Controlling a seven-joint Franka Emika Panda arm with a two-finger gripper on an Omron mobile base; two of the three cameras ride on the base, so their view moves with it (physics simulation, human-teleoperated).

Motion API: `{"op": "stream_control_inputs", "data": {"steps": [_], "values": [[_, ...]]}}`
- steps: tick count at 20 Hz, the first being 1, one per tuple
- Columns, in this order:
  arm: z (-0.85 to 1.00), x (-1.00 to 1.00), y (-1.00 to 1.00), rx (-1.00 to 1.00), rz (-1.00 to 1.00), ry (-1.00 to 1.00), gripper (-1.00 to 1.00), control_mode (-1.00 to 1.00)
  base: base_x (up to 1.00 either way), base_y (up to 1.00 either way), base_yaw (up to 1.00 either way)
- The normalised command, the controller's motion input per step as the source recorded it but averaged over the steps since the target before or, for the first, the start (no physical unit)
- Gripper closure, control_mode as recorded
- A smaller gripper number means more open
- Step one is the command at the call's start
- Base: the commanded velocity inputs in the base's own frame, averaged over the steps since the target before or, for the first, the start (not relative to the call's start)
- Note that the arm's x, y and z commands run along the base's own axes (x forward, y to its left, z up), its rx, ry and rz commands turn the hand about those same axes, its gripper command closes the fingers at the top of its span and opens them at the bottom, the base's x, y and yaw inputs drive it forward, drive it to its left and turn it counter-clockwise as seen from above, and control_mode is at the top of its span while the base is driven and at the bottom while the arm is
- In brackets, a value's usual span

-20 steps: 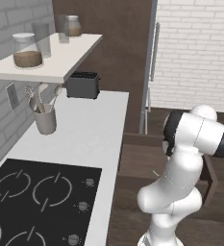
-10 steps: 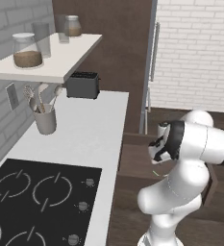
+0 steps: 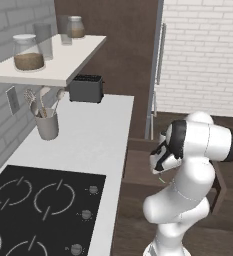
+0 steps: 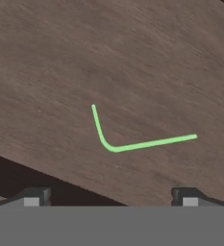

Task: Take a straw from the drawer in front and place it inside the glass cup on the dining counter.

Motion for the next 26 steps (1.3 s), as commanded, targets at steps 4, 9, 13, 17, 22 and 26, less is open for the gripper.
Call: {"op": "stream_control_inputs", "data": {"steps": [4,9,13,17,22,26], "values": [[-0.26,0.18,0.02,0.05,0.07,0.03,-1.00,-1.00,0.00,0.00,0.00],[-0.22,0.13,0.00,0.03,0.03,0.00,-1.00,-1.00,0.00,0.00,0.00],[-0.30,0.01,0.00,0.01,0.00,0.00,-1.00,-1.00,0.00,0.00,0.00],[-0.34,0.00,0.00,0.00,0.00,0.01,-1.00,-1.00,0.00,0.00,0.00],[-0.27,0.13,0.00,0.01,0.00,0.02,-1.00,-1.00,0.00,0.00,0.00],[-0.23,0.19,0.00,0.02,0.00,0.01,-1.00,-1.00,0.00,0.00,0.00]]}}
